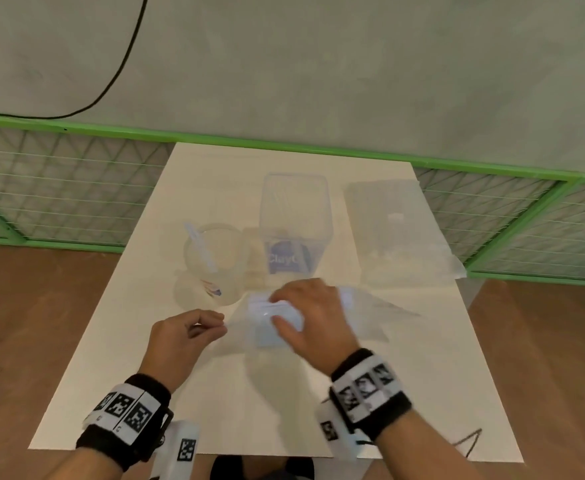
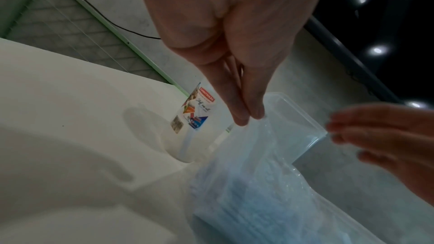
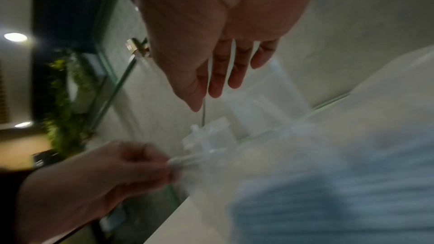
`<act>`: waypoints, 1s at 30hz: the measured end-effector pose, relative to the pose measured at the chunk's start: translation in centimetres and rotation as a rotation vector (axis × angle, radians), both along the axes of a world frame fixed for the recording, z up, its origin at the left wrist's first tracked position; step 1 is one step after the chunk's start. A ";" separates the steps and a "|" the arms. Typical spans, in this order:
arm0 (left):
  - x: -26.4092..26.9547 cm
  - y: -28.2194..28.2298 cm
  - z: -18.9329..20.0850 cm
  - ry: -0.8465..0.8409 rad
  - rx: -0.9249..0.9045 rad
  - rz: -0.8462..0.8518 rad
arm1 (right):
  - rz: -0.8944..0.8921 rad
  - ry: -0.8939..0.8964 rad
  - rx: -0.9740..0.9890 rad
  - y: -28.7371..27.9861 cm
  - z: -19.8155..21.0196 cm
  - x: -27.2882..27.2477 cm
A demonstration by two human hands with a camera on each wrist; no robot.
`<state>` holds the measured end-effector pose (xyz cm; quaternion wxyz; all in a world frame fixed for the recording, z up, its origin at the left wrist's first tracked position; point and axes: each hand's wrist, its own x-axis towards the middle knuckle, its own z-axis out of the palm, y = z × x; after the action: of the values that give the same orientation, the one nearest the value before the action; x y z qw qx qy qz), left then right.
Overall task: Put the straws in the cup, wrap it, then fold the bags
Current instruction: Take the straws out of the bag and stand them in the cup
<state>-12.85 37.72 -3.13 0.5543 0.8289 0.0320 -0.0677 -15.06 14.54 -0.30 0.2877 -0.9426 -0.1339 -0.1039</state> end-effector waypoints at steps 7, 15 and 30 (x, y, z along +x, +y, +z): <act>-0.8 0.3 1.7 -0.173 0.082 -0.099 | 0.084 0.114 -0.182 6.1 -1.2 1.8; -0.2 1.3 1.7 -0.131 0.067 0.033 | -0.076 0.126 -0.099 -1.2 -2.3 1.8; 1.5 2.5 1.3 -0.054 -0.173 0.137 | -0.326 0.154 0.070 -14.5 -2.1 -0.6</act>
<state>-11.31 40.25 -1.80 0.6278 0.7753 0.0676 -0.0101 -15.67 0.05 -2.40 0.3091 -0.9464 0.0468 -0.0812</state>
